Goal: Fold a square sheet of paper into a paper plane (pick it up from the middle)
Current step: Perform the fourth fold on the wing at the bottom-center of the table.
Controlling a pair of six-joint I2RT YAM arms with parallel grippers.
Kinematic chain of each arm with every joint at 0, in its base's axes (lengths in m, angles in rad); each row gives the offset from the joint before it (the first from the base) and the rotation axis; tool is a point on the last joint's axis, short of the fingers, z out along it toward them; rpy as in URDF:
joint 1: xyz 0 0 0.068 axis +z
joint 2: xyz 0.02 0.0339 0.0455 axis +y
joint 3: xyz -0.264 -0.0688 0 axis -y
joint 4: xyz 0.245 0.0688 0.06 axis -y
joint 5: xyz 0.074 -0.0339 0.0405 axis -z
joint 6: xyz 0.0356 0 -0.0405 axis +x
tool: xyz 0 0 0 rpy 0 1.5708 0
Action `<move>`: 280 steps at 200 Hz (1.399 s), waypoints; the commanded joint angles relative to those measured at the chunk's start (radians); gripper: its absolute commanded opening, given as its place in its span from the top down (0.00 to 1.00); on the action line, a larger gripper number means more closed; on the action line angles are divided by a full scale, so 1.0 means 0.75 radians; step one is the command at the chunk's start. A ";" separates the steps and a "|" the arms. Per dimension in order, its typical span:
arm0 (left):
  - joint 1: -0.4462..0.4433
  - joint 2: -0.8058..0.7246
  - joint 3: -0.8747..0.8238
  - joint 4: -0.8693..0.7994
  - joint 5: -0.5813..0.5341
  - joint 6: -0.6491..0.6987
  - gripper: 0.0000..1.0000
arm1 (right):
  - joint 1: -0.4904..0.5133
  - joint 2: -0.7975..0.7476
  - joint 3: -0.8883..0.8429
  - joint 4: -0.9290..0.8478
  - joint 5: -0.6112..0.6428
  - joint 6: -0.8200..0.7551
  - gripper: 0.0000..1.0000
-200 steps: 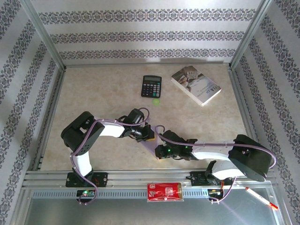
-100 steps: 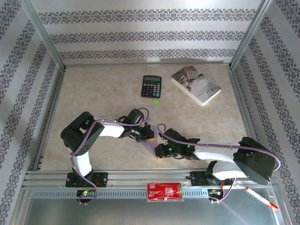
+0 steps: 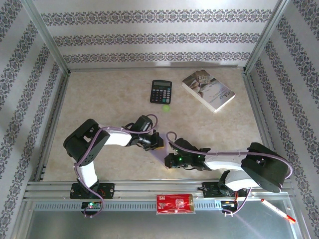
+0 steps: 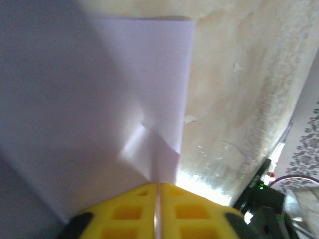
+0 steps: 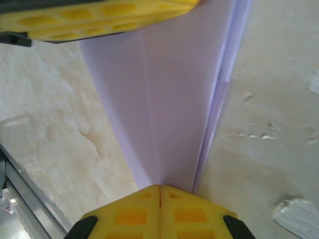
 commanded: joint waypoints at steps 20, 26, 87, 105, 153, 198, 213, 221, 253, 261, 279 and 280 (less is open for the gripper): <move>0.011 -0.153 -0.022 -0.099 -0.063 -0.052 0.77 | 0.009 -0.025 -0.093 -0.111 0.067 0.067 0.95; 0.002 -0.175 -0.031 -0.098 -0.064 -0.064 0.76 | 0.009 -0.025 -0.095 -0.110 0.069 0.070 0.95; -0.102 -0.186 -0.123 0.012 -0.038 -0.200 0.97 | 0.009 -0.016 -0.089 -0.124 0.094 0.103 0.96; -0.140 -0.146 -0.107 0.034 -0.019 -0.217 1.00 | 0.010 -0.010 -0.076 -0.143 0.099 0.115 0.96; -0.150 -0.047 -0.089 0.073 -0.007 -0.239 1.00 | 0.010 0.003 -0.081 -0.192 0.104 0.154 0.97; -0.089 -0.029 -0.086 0.030 -0.029 -0.187 1.00 | 0.010 0.009 -0.057 -0.363 0.113 0.136 0.98; -0.064 -0.026 -0.078 0.006 -0.028 -0.158 1.00 | 0.010 0.014 -0.054 -0.407 0.110 0.129 0.99; -0.047 -0.021 -0.075 0.004 -0.025 -0.145 1.00 | 0.010 0.018 -0.051 -0.422 0.107 0.125 1.00; 0.016 0.020 -0.056 -0.002 0.009 -0.098 1.00 | 0.008 0.031 -0.045 -0.470 0.107 0.114 1.00; 0.033 0.028 -0.051 0.005 0.017 -0.092 1.00 | 0.009 0.035 -0.043 -0.480 0.106 0.112 1.00; 0.066 0.040 -0.035 -0.010 0.027 -0.062 1.00 | 0.009 0.041 -0.041 -0.495 0.109 0.106 1.00; 0.068 0.040 -0.034 -0.013 0.027 -0.060 1.00 | 0.009 0.041 -0.041 -0.495 0.109 0.106 1.00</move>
